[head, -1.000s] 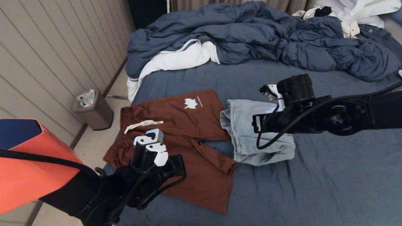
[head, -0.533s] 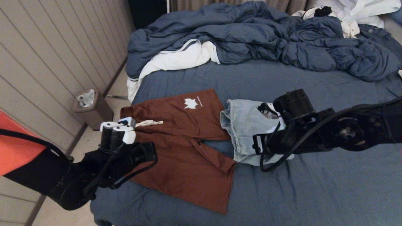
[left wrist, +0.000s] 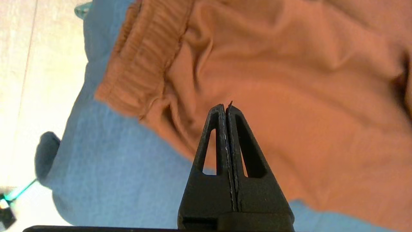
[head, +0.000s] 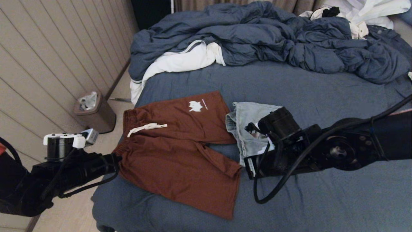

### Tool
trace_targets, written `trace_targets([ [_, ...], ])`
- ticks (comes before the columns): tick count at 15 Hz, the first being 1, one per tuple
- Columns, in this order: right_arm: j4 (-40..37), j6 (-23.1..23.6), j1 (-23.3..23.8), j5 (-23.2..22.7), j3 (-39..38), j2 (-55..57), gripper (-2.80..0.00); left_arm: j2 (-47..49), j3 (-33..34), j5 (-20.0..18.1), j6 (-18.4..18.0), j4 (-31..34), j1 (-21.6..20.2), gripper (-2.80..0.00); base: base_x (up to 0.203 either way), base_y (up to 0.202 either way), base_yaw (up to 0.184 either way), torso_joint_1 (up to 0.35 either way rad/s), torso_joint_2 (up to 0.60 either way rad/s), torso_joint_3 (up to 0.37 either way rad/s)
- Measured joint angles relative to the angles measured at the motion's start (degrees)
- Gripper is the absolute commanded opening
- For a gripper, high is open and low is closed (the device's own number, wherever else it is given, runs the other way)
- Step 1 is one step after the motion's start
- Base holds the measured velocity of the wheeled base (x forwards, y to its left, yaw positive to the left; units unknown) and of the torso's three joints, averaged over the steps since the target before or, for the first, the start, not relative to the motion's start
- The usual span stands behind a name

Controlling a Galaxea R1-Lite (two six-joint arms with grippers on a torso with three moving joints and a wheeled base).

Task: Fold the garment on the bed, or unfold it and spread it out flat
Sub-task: Fold the brown shorts

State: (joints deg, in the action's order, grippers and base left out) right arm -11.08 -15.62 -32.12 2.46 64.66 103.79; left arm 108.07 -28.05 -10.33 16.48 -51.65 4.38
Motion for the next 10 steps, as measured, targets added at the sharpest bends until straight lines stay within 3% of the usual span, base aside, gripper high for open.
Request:
trace_targets([
  [2,0.0,0.3,-0.6,0.4,0.1,0.8,-2.80,1.5,2.5,-0.2,-2.0,-4.7,-0.5,-2.80,0.000,0.000,0.000,0.000,0.00,0.000],
  [3,0.0,0.4,-0.7,0.5,0.4,1.3,-2.80,2.8,3.0,-0.1,-2.8,-7.1,-0.9,-0.72,0.000,0.000,0.000,0.000,0.00,0.000],
  [4,0.0,0.6,-0.7,0.5,0.6,1.8,-2.80,4.3,3.2,0.2,-3.5,-9.5,-1.6,0.00,0.000,0.000,0.000,0.000,0.00,0.000],
  [6,0.1,1.2,-0.7,0.5,1.2,2.8,-2.80,6.8,3.5,1.6,-5.7,-14.5,-3.0,0.00,0.000,0.000,0.000,0.000,0.00,0.000],
  [10,0.0,1.3,-0.7,0.6,2.6,4.8,-2.80,9.4,2.3,2.2,-6.5,-15.4,-6.1,0.00,0.000,0.000,0.000,0.000,0.00,0.000],
])
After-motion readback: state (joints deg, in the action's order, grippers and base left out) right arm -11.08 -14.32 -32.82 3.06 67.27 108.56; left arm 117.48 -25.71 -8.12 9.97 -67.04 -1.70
